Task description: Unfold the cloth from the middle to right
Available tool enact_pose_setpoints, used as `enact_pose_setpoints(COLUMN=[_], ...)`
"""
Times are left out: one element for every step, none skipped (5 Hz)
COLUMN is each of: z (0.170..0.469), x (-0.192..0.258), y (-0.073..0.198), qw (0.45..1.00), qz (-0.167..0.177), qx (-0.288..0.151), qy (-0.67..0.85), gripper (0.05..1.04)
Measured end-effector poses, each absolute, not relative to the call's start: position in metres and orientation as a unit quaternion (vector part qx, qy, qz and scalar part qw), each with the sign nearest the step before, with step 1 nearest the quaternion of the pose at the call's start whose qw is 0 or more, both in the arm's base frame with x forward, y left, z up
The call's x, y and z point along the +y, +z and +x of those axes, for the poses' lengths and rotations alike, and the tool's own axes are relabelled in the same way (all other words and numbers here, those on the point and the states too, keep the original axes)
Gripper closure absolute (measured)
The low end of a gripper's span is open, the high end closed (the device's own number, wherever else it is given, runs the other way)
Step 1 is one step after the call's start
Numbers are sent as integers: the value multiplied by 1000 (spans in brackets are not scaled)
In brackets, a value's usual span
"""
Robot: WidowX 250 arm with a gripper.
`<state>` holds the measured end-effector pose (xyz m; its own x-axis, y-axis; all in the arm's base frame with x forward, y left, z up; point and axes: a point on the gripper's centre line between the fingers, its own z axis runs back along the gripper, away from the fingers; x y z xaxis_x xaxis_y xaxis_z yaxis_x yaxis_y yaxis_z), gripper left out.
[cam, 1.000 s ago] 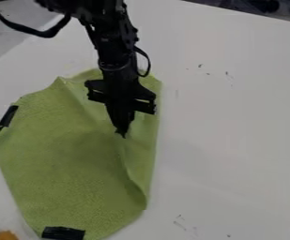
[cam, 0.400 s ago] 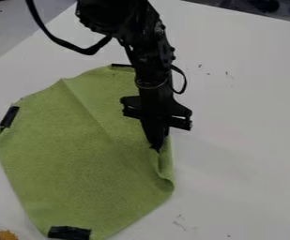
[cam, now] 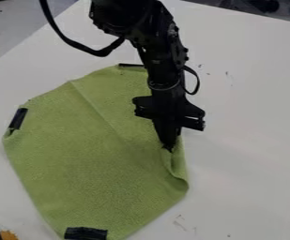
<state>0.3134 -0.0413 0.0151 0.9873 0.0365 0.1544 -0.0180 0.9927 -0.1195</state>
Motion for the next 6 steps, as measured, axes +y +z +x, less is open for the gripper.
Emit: enact_pose_setpoints(z=[311, 313, 319, 316, 317, 316], x=[-51, -61, -68, -75, -87, -97], y=[15, 23, 36, 39, 38, 32], qw=[996, 998, 996, 996, 997, 997], qz=[-46, -4, 47, 53, 28, -5], qx=[-71, -66, -67, -63, -72, -74], qy=[4, -16, -35, -32, -19, -10], gripper=[1026, 1026, 1026, 1026, 1026, 1004])
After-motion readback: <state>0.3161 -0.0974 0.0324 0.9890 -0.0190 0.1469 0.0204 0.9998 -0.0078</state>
